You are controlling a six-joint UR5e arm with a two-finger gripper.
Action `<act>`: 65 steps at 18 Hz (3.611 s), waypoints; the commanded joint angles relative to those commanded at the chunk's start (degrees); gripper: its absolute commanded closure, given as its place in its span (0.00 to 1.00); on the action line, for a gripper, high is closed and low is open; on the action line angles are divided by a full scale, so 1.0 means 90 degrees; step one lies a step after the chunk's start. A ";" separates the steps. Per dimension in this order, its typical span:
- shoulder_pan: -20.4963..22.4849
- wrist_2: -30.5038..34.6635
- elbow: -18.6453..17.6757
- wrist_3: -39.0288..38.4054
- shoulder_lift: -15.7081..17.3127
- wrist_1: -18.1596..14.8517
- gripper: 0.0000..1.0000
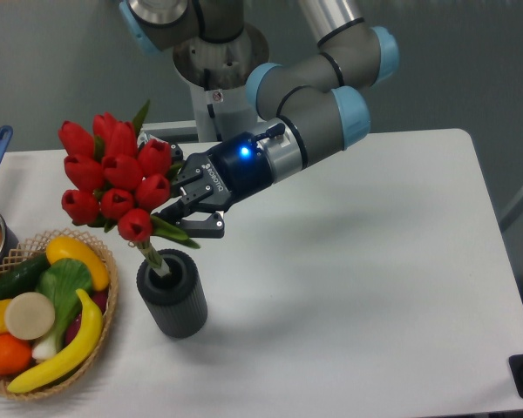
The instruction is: Insert the flowers into the vase
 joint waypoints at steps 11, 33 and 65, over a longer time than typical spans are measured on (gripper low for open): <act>0.0020 0.0098 -0.0049 0.0117 -0.0312 -0.0010 0.70; 0.0068 0.0615 -0.0654 0.1250 -0.0830 -0.0010 0.69; 0.0146 0.2469 -0.0665 0.1484 -0.0450 0.0000 0.00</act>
